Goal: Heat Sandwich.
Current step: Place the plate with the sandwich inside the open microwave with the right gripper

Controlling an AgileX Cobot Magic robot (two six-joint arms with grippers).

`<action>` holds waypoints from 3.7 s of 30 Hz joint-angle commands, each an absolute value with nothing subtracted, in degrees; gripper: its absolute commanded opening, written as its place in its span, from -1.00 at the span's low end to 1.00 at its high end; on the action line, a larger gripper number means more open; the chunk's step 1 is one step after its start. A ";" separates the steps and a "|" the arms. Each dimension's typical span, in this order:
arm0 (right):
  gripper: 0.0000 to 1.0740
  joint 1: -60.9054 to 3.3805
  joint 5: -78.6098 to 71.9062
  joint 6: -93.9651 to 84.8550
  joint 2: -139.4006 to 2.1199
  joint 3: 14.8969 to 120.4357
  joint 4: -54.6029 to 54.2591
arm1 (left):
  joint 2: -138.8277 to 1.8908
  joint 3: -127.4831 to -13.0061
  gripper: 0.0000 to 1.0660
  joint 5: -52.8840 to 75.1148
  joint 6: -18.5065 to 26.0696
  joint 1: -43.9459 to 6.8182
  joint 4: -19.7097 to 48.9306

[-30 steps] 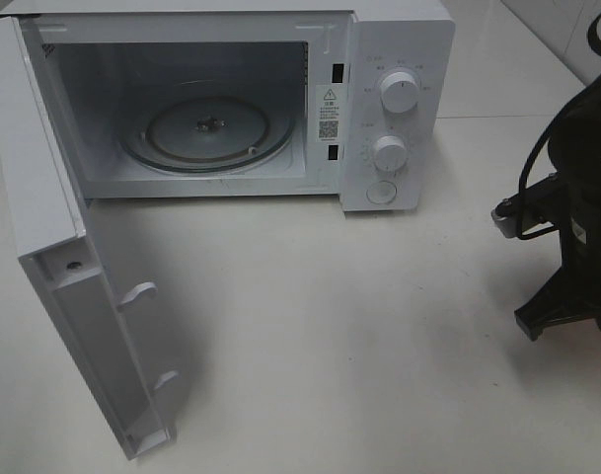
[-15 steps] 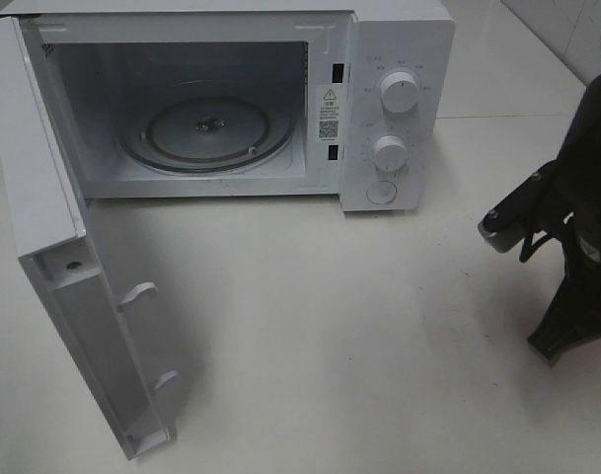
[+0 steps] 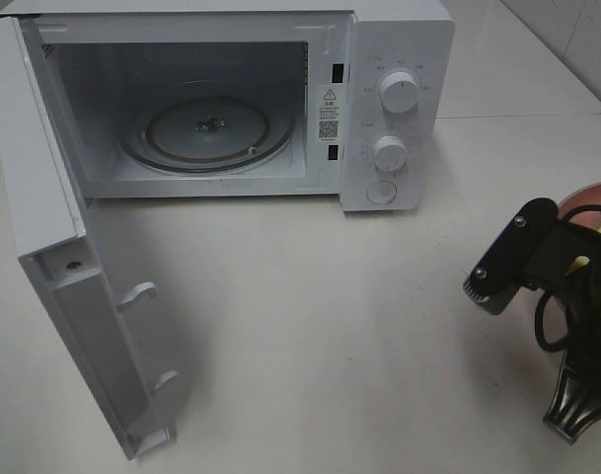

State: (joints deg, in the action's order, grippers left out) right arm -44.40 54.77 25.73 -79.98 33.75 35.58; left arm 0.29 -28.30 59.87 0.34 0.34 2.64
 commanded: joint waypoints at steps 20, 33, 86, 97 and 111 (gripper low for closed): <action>-1.00 -59.07 47.61 -3.32 -79.35 33.17 36.50 | 1.43 -28.19 0.83 59.36 0.34 0.40 2.64; -1.00 -60.22 36.21 -29.05 -79.35 33.29 36.50 | 1.43 -28.19 0.83 59.36 0.34 0.40 2.64; -1.00 -47.27 27.56 -59.07 -106.28 71.39 23.61 | 1.43 -28.19 0.83 59.36 0.34 0.40 2.64; -1.00 -43.20 31.68 -72.25 -114.25 83.31 8.37 | 1.43 -28.19 0.83 59.36 0.34 0.40 2.64; -1.00 -39.88 35.35 -72.88 -125.31 99.98 6.70 | 1.43 -28.19 0.83 59.36 0.34 0.40 2.64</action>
